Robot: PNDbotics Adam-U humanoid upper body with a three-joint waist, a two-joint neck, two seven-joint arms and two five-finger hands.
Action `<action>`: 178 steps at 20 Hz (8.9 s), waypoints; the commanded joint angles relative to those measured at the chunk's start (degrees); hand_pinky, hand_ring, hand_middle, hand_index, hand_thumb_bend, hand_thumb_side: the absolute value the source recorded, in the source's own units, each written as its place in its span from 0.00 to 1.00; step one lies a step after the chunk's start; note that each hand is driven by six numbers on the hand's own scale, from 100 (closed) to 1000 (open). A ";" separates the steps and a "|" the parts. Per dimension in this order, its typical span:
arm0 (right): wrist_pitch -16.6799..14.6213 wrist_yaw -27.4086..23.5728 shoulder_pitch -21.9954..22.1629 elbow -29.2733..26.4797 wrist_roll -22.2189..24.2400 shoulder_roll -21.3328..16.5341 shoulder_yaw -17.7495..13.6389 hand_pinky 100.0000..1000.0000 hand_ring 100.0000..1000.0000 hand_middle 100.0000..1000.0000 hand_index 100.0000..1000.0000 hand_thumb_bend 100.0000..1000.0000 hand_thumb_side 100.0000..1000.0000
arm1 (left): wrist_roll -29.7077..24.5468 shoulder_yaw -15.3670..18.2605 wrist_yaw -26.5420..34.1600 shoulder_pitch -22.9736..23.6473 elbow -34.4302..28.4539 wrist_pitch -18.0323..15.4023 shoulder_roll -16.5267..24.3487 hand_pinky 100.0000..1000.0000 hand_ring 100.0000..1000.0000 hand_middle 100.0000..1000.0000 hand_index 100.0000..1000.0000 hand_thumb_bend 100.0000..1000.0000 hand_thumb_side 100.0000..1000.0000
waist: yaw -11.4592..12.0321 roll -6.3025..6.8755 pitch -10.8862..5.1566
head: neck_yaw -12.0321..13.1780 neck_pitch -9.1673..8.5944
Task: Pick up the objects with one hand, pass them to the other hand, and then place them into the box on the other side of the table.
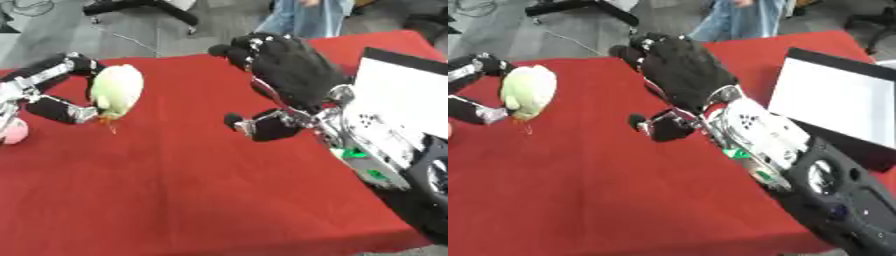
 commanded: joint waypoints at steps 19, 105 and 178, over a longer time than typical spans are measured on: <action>-1.02 1.14 -2.73 -1.17 0.25 2.58 -0.78 0.19 0.70 0.59 0.89 0.41 0.22 | -19.89 -2.96 -0.84 -6.88 -0.71 -19.86 -9.60 0.59 0.28 0.23 0.50 0.00 0.16 | -0.72 0.10 -0.60 | 0.31 -0.15; 5.79 8.63 -0.40 -1.17 8.82 1.83 1.09 0.54 0.75 0.66 0.77 0.39 0.14 | -19.89 -9.84 5.04 -8.45 -5.42 -16.82 -14.08 0.62 0.29 0.23 0.52 0.00 0.17 | -0.95 0.40 -0.23 | -1.29 -0.15; 39.62 -12.91 13.66 34.91 -27.98 -19.91 -32.67 0.00 0.58 0.42 0.64 0.32 0.26 | -18.74 32.56 30.73 18.38 -26.28 10.87 2.97 0.71 0.46 0.45 0.71 0.00 0.67 | 2.92 0.93 1.07 | -7.22 -0.15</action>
